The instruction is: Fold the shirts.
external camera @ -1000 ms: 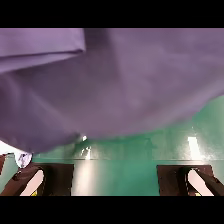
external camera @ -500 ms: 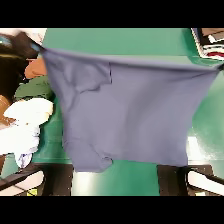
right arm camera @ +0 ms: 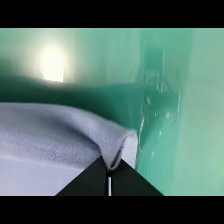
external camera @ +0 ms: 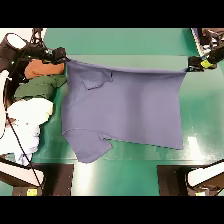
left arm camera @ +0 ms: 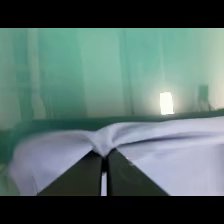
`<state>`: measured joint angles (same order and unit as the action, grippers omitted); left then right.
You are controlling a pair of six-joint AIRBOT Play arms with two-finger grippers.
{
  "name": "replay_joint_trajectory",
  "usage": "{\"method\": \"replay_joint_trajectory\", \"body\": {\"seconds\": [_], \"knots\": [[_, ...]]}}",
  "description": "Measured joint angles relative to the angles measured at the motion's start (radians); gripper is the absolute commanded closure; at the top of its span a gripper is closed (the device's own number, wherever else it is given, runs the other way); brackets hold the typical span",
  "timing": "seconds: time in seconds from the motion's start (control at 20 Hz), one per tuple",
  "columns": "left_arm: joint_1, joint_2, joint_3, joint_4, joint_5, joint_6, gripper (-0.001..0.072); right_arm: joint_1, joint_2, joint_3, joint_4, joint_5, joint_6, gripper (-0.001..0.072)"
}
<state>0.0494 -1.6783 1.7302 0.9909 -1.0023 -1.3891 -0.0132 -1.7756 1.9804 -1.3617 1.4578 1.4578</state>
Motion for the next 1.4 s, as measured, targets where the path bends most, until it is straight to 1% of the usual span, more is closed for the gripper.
{"method": "replay_joint_trajectory", "body": {"seconds": [0.1, 0.2, 0.35, 0.5, 0.55, 0.6, 0.65, 0.85, 1.0, 1.1, 1.4], "knots": [[0.006, -0.017, 0.03, 0.001, -0.017, 0.004, 0.0686, 0.005, -0.007, 0.01, 0.0, -0.003, 0.0, 0.0703], [0.013, -0.026, 0.043, 0.007, -0.087, 0.019, 0.0687, 0.012, 0.019, -0.043, 0.0, -0.001, 0.0, 0.0702], [0.019, -0.032, 0.007, 0.032, -0.196, 0.039, 0.0687, 0.029, 0.087, -0.206, -0.001, -0.039, 0.001, 0.0702], [0.021, -0.034, -0.076, 0.054, -0.242, 0.048, 0.0685, 0.053, 0.146, -0.375, 0.0, -0.098, 0.006, 0.0701], [0.021, -0.035, -0.106, 0.057, -0.253, 0.049, 0.0679, 0.061, 0.162, -0.425, 0.001, -0.117, 0.01, 0.0663], [0.021, -0.035, -0.129, 0.06, -0.259, 0.05, 0.0447, 0.067, 0.174, -0.463, 0.002, -0.133, 0.017, 0.0441], [0.021, -0.035, -0.15, 0.067, -0.267, 0.049, 0.029, 0.074, 0.185, -0.494, 0.003, -0.144, 0.018, 0.0327], [0.022, 0.0, -0.194, 0.092, -0.298, 0.023, 0.0291, 0.078, 0.243, -0.55, 0.008, -0.146, 0.029, 0.0327], [0.023, 0.109, -0.305, 0.169, -0.322, 0.0, 0.0291, 0.053, 0.343, -0.618, 0.008, -0.104, 0.031, 0.0327], [0.023, 0.22, -0.45, 0.211, -0.333, -0.013, 0.0291, 0.024, 0.431, -0.695, 0.024, -0.084, 0.024, 0.0327], [0.021, 0.618, -0.949, 0.241, -0.357, -0.084, 0.029, -0.098, 0.658, -0.914, 0.187, -0.057, -0.029, 0.0327]]}}
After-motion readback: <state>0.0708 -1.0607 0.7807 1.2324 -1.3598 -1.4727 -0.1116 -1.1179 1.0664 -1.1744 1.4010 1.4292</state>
